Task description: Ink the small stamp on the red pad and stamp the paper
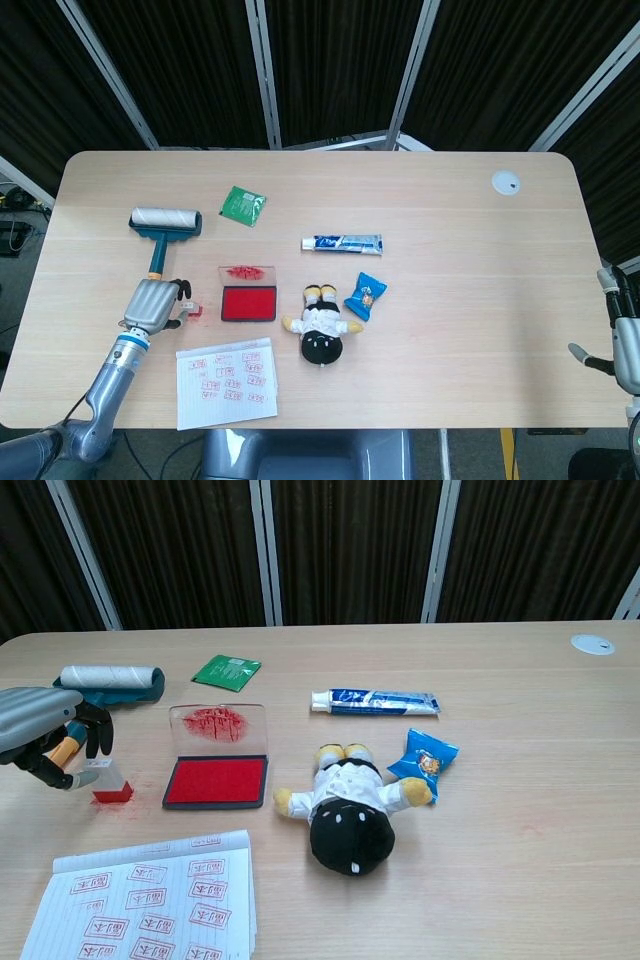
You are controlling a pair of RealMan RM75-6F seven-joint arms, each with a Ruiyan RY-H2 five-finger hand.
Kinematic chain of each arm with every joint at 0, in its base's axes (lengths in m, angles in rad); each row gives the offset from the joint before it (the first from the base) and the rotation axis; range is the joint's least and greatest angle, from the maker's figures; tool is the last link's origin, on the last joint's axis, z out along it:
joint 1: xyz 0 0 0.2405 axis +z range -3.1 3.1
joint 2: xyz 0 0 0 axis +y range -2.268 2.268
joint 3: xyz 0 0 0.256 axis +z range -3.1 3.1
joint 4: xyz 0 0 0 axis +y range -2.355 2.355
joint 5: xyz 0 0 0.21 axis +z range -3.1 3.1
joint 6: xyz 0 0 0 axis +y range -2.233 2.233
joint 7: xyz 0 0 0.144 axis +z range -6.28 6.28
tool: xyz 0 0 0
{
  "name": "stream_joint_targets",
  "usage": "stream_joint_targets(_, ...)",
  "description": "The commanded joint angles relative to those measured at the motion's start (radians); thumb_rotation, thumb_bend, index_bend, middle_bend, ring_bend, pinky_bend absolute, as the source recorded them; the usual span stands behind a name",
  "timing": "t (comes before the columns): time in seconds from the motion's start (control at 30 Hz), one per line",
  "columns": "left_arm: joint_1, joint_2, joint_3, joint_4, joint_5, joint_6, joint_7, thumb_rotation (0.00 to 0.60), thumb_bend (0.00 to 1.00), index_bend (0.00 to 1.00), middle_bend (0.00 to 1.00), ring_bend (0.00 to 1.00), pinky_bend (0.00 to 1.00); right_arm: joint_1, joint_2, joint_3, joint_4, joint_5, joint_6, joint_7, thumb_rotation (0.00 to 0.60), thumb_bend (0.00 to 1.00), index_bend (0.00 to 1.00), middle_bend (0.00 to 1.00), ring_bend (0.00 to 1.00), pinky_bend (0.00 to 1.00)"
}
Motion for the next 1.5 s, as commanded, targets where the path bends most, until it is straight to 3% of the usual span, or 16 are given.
stream_joint_targets(0.03,-0.003,-0.008,0.001,0.011,0.001,-0.002,-0.008,0.600,0.27,0.45,0.48,0.84,0.87,0.000,-0.001,0.000,0.001,0.002,-0.001,-0.001,0.600,0.00,0.00,0.00,0.00,0.00)
stream_joint_targets(1.03,-0.025,-0.031,0.002,0.044,-0.005,-0.018,-0.016,0.600,0.29,0.53,0.54,0.84,0.87,0.010,-0.009,0.005,0.011,0.031,-0.023,-0.013,0.600,0.00,0.00,0.00,0.00,0.00)
stream_joint_targets(1.33,-0.031,-0.011,-0.006,0.019,-0.014,-0.034,-0.042,0.600,0.36,0.55,0.55,0.84,0.87,0.011,-0.009,0.009,0.012,0.042,-0.026,-0.010,0.600,0.00,0.00,0.00,0.00,0.00)
stream_joint_targets(1.5,-0.038,0.053,-0.007,-0.044,0.025,-0.047,-0.111,0.600,0.45,0.54,0.55,0.84,0.86,0.011,-0.008,0.010,0.010,0.045,-0.028,-0.010,0.600,0.00,0.00,0.00,0.00,0.00)
